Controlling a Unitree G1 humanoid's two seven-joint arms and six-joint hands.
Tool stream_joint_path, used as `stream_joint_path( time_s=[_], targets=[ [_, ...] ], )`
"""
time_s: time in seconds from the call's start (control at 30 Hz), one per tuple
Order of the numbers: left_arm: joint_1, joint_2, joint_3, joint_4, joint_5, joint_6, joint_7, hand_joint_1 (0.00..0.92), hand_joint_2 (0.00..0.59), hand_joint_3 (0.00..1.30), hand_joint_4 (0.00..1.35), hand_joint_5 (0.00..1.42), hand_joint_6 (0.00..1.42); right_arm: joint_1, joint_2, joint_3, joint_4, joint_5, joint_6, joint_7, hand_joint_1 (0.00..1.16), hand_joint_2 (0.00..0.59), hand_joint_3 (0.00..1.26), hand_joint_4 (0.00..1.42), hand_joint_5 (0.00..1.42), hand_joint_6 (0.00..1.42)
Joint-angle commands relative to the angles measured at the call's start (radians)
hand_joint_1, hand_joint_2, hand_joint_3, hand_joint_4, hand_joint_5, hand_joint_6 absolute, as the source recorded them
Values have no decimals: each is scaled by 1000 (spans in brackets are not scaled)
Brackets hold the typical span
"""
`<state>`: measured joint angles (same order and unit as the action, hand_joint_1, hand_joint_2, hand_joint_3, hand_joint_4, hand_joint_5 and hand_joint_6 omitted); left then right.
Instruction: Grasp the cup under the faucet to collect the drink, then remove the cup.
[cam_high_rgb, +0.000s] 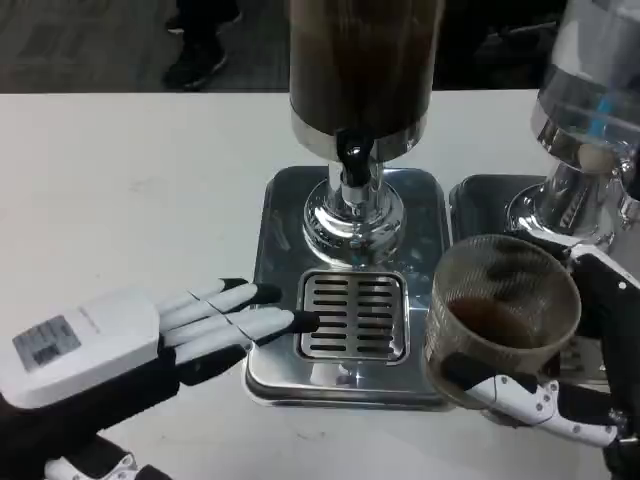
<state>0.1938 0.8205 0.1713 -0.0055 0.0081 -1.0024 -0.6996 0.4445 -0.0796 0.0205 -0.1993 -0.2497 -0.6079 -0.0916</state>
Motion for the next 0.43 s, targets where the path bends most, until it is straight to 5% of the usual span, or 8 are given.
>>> stream_joint_path(
  time_s=[0.03,0.43],
  targets=[
    [-6,19,-10,9,9,5,13,0,94,55,0,0,0,-17,9,-3,-18,23,-11,-5,1102,140,1014,1048,1139,1297],
    [-1,18,-9,6,8,9,15,0,94,63,0,0,0,-17,12,-4,-16,23,-14,-6,1102,140,1020,1048,1150,1297]
  ],
)
